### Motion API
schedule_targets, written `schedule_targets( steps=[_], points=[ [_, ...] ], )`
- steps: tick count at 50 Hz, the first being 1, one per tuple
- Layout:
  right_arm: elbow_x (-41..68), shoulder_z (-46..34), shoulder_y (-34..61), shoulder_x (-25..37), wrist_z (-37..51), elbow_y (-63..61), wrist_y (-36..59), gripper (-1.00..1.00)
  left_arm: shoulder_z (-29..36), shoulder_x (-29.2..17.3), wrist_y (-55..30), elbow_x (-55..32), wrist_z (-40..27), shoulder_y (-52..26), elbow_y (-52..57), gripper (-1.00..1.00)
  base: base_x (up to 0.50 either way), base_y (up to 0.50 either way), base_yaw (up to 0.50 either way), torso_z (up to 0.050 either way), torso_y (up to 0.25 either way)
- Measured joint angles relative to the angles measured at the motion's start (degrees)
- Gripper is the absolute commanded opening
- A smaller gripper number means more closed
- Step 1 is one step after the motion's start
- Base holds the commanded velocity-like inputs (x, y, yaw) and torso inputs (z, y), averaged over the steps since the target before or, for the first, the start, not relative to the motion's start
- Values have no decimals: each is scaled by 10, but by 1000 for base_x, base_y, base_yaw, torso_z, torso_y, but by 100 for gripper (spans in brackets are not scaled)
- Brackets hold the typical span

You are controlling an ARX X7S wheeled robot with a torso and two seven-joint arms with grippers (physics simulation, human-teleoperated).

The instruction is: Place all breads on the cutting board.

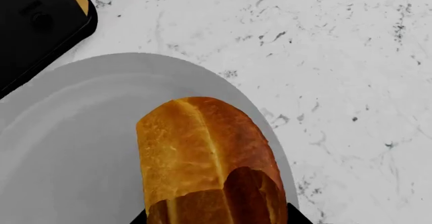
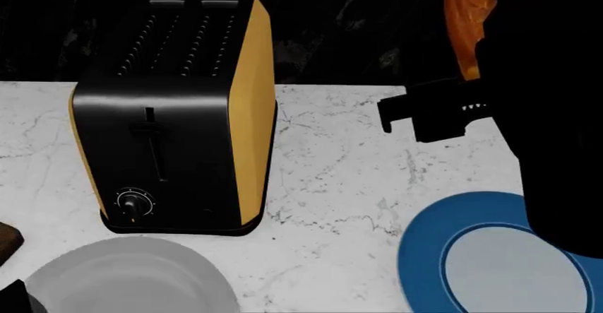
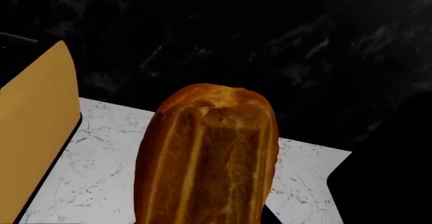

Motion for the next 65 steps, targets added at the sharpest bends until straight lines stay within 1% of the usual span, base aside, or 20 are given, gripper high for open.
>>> schedule_targets(
  steps=[14,30,35,37,43,51,58,65],
  points=[
    [6,5,2,10,7,-12,-6,-100,-10,4,14,12,-4,4,-12,-100,0,0,-1,0,0],
    [8,9,7,12,9,-18,-6,-100,-28,-2,20,-19,-26,-22,-8,-100,0,0,0,0,0],
    [-14,21,-2,17,-10,-37,-23,-100,-44,-10,37,-34,-39,-33,-10,-100,0,0,0,0,0],
    [-27,30,-10,22,-21,-51,-38,-100,-53,-13,47,-41,-50,-40,-11,-100,0,0,0,0,0],
    [-84,61,-67,62,-32,-148,-122,-100,-93,-16,118,-28,-125,-44,-9,-100,0,0,0,0,2],
    [-142,82,-132,103,-31,-240,-204,-100,-133,-25,191,-18,-196,-37,0,-100,-20,0,0,0,0],
    [-185,90,-173,127,-16,-300,-249,-100,-157,-32,241,-9,-239,-21,6,-100,-254,0,0,0,1],
    [-222,90,-208,142,-5,-340,-279,-100,-175,-39,283,-4,-267,-5,7,-100,-351,0,0,0,0]
  ],
)
